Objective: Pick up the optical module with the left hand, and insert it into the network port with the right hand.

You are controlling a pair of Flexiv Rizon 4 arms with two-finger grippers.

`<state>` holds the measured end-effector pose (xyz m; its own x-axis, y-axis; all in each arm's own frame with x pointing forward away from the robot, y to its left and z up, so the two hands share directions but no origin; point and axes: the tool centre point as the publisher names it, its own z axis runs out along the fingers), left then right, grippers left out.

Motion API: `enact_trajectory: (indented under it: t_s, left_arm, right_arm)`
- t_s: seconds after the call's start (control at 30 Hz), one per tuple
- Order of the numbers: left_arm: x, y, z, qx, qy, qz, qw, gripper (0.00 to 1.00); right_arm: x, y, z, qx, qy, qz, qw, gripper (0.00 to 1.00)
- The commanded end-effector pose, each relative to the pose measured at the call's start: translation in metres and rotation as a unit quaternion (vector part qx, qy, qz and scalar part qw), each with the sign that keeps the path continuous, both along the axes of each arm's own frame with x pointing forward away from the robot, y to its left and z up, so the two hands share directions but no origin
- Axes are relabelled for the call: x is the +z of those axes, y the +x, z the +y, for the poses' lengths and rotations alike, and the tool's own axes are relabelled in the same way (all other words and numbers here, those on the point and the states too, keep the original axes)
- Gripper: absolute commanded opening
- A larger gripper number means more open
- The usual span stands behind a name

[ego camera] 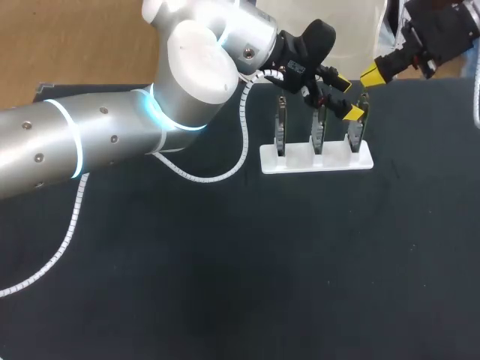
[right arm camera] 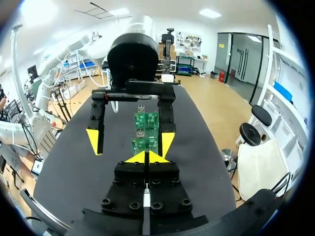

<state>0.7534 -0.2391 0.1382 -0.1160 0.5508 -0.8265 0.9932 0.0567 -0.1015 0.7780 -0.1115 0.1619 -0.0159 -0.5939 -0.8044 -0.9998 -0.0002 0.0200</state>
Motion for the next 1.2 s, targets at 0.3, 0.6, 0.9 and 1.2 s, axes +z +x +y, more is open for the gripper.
enact_trajectory:
  t_s: [0.3, 0.6, 0.9, 1.2]
  left_arm:
    - [0.016, 0.005, 0.006, 0.013, -0.011, -0.02, 1.0, 1.0]
    - [0.057, 0.008, 0.011, 0.016, -0.031, -0.077, 0.996, 1.0]
    - [0.108, 0.009, 0.025, 0.032, -0.058, -0.151, 0.986, 1.0]
    - [0.122, 0.007, 0.028, 0.029, -0.065, -0.172, 0.982, 1.0]
  right_arm:
    - [0.019, -0.011, -0.004, -0.008, 0.0, -0.03, 1.0, 0.0]
    - [0.037, -0.015, -0.009, -0.02, 0.015, -0.059, 0.998, 0.0]
    - [0.056, -0.014, -0.012, -0.053, 0.027, -0.081, 0.995, 0.06]
    - [0.061, -0.011, -0.015, -0.094, 0.028, -0.08, 0.992, 1.0]
